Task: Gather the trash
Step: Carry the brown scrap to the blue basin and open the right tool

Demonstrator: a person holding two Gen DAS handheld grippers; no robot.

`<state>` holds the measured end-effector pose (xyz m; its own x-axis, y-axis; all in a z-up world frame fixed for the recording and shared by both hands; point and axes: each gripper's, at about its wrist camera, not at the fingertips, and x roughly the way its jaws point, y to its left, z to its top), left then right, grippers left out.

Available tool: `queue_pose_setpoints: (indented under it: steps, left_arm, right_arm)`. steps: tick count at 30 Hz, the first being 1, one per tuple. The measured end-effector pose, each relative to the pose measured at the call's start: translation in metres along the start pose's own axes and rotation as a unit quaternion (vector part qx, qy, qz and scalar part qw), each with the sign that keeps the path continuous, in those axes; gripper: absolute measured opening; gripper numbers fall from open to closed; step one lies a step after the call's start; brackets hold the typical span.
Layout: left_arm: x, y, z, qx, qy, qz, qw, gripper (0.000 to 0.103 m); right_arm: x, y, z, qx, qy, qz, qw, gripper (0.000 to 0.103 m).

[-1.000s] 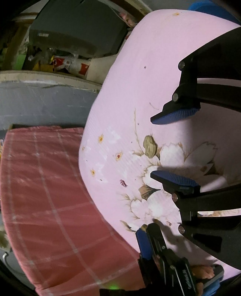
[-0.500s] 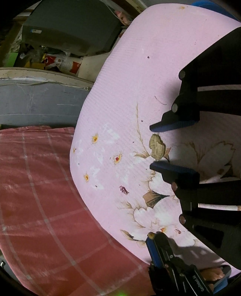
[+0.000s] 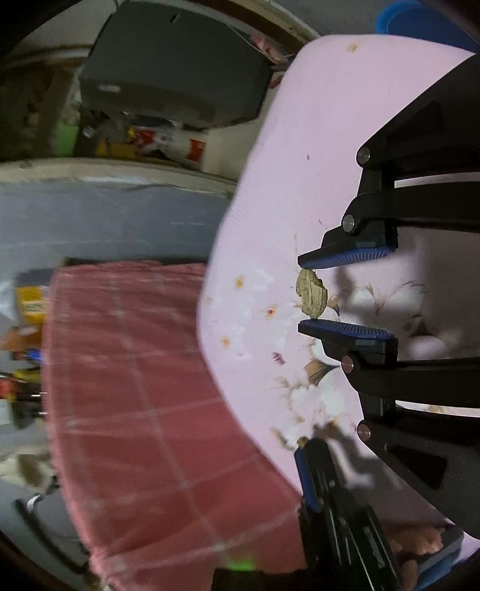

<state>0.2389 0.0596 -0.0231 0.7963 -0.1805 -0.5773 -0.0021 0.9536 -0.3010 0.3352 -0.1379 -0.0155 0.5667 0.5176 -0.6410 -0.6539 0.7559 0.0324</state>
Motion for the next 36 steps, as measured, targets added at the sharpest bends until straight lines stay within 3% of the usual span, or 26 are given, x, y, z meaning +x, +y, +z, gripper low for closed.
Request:
queue_pose_setpoints:
  steps: [9,18,26,36]
  left_arm:
    - [-0.020,-0.050,0.011,0.029,-0.082,-0.028,0.9958,0.012]
    - [-0.037,-0.117,0.019,0.066,-0.175,-0.077,0.9794,0.012]
    - [-0.024,-0.172,0.015,0.102,-0.188,-0.112,0.9703,0.012]
    - [0.001,-0.238,0.000,0.125,-0.177,-0.159,0.9634,0.012]
  right_arm:
    - [-0.070,-0.010,-0.016,-0.010,-0.123,-0.049,0.991,0.026]
    - [-0.145,-0.032,-0.031,0.006,-0.218,-0.109,0.970,0.026]
    - [-0.200,-0.055,-0.050,0.014,-0.263,-0.196,0.945,0.026]
    - [-0.244,-0.098,-0.090,0.078,-0.299,-0.286,0.907,0.026]
